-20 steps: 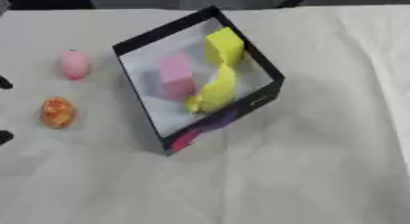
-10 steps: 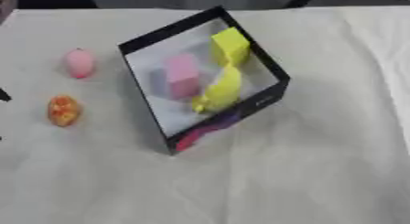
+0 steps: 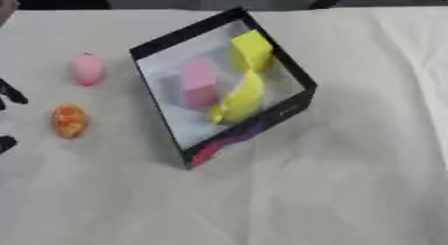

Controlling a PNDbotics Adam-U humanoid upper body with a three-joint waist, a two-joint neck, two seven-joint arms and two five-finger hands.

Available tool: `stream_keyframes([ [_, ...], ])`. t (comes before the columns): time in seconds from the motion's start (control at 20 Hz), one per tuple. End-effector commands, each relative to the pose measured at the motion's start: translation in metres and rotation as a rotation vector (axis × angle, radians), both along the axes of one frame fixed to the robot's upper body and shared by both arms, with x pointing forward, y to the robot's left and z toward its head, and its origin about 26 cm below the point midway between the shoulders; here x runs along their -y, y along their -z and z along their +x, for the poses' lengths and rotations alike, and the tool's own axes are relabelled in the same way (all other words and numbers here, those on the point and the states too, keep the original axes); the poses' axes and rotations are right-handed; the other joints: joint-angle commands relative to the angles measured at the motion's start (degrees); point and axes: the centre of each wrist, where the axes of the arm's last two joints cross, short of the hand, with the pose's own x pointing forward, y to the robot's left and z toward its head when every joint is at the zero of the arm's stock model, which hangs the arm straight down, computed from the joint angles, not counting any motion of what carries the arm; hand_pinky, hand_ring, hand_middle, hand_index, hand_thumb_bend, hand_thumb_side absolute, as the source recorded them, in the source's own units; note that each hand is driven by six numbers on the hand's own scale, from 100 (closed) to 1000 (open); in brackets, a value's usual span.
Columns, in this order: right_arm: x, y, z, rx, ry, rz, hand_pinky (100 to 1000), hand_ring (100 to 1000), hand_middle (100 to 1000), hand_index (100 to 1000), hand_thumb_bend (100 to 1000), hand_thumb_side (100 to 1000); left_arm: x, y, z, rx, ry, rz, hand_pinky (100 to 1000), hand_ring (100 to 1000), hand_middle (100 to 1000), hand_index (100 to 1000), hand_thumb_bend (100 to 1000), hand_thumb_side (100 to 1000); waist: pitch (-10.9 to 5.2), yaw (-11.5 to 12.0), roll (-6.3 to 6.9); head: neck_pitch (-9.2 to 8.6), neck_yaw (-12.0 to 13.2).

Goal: Pick up objects on the table and place them in the box.

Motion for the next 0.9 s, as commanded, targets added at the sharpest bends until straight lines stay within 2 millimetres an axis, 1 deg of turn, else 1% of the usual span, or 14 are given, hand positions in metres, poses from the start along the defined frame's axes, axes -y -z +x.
stream_keyframes([
  [0.05, -0.001, -0.009, -0.003, 0.024, -0.004, -0.019, 900, 696, 676, 836, 100, 593, 0.006, -0.015, 0.000, 0.024, 0.022, 0.007, 734, 743, 773, 831, 364, 118, -2.02, 0.0, 0.15, -0.66, 0.2],
  [0.25, -0.002, -0.009, -0.002, 0.022, -0.011, -0.020, 900, 696, 676, 836, 100, 593, 0.016, -0.018, 0.005, 0.032, 0.041, 0.017, 746, 755, 782, 831, 399, 136, -1.97, -0.3, 0.15, -0.70, 0.5],
  [0.3, -0.002, -0.009, -0.002, 0.022, -0.013, -0.020, 900, 696, 675, 836, 100, 593, 0.018, -0.018, 0.007, 0.033, 0.040, 0.023, 767, 777, 789, 829, 446, 192, -1.96, -0.4, 0.16, -0.74, 0.7],
  [0.4, -0.002, -0.009, -0.002, 0.021, -0.014, -0.020, 900, 695, 675, 836, 100, 594, 0.019, -0.016, 0.012, 0.036, 0.034, 0.040, 772, 784, 791, 823, 469, 208, -1.91, -0.7, 0.21, -0.85, 1.3],
  [0.45, -0.002, -0.009, -0.002, 0.020, -0.014, -0.020, 900, 695, 676, 836, 100, 594, 0.020, -0.014, 0.015, 0.036, 0.030, 0.051, 772, 783, 790, 823, 471, 209, -1.89, -0.7, 0.22, -0.88, 1.4],
  [0.6, -0.003, -0.008, -0.002, 0.017, -0.013, -0.016, 900, 695, 675, 836, 100, 596, 0.019, -0.010, 0.022, 0.044, 0.018, 0.086, 767, 781, 787, 824, 519, 192, -1.81, -0.8, 0.29, -0.96, 1.8],
  [0.85, -0.003, -0.008, -0.002, 0.011, -0.016, -0.012, 901, 694, 673, 835, 100, 598, 0.015, 0.002, 0.037, 0.063, -0.018, 0.121, 759, 776, 776, 828, 508, 188, -1.71, -0.9, 0.34, -1.21, 2.1],
  [0.9, -0.003, -0.007, -0.002, 0.011, -0.015, -0.011, 901, 694, 673, 835, 100, 601, 0.014, 0.005, 0.039, 0.063, -0.023, 0.130, 758, 775, 776, 823, 530, 173, -1.69, -0.9, 0.34, -1.23, 2.2],
])
